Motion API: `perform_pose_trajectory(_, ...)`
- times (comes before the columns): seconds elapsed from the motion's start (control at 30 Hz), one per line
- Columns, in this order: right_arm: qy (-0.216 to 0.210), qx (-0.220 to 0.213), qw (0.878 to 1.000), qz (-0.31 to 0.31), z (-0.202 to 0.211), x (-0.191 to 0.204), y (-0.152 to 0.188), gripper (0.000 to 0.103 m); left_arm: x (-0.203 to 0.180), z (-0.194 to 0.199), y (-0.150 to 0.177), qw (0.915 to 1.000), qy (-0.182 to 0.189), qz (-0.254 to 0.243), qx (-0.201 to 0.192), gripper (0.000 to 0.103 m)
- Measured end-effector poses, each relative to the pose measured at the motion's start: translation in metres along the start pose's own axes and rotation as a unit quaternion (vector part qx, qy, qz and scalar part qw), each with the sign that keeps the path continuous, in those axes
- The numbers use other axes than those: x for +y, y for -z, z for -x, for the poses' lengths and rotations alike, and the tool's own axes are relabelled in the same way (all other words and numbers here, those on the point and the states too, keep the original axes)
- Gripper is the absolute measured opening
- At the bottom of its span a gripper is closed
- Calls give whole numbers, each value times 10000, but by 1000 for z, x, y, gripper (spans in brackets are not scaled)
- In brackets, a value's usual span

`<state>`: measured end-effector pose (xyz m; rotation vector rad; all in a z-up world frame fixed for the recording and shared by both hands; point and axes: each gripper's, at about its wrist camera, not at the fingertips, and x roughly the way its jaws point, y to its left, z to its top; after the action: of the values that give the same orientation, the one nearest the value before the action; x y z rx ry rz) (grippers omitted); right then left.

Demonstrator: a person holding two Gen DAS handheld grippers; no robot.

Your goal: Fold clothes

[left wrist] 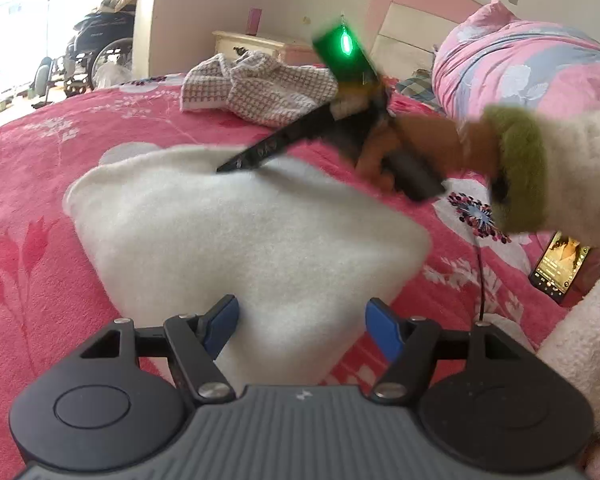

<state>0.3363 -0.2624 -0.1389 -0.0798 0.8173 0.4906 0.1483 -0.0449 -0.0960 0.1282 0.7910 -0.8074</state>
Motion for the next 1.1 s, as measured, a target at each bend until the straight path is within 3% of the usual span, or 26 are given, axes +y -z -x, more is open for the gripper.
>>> perform_pose_trajectory(0.03, -99, -65, 9998, -178, -3, -9, 9, 22, 0, 0, -3, 10000, -13, 15, 24, 70)
perform_pose_trajectory(0.13, -153, -145, 9989, -417, 10, -13, -10, 23, 5, 10, -13, 9994, 35, 333, -62, 65)
perform_pose_trajectory(0.3, -536, -446, 9976, -21, 75, 2, -28, 24, 9, 36, -26, 9979, -241, 329, -493, 65)
perform_pose_trajectory(0.43, -1555, -96, 9877, 166, 116, 18, -18, 24, 3, 11, -18, 9987, -476, -124, 94, 60)
perform_pose_trajectory(0.5, -1949, 231, 9803, 216, 122, 27, -5, 24, -7, -6, -5, 9956, -613, -587, 385, 61)
perform_pose_trajectory(0.63, -1789, 1157, 9744, 713, 101, 49, 42, 24, -21, -11, 9, 9893, -799, -1169, 351, 66)
perform_pose_trajectory(0.73, -1463, 1191, 9778, 907, 84, 59, 74, 24, -23, -16, 12, 9887, -800, -1204, 395, 71)
perform_pose_trajectory(0.97, -1608, 1107, 9754, 1024, 115, 63, 51, 25, -25, -15, 13, 9897, -834, -1092, 387, 73)
perform_pose_trajectory(1.1, -1369, 1302, 9725, 1361, 98, 74, 77, 24, -30, -18, 14, 9889, -851, -1143, 426, 73)
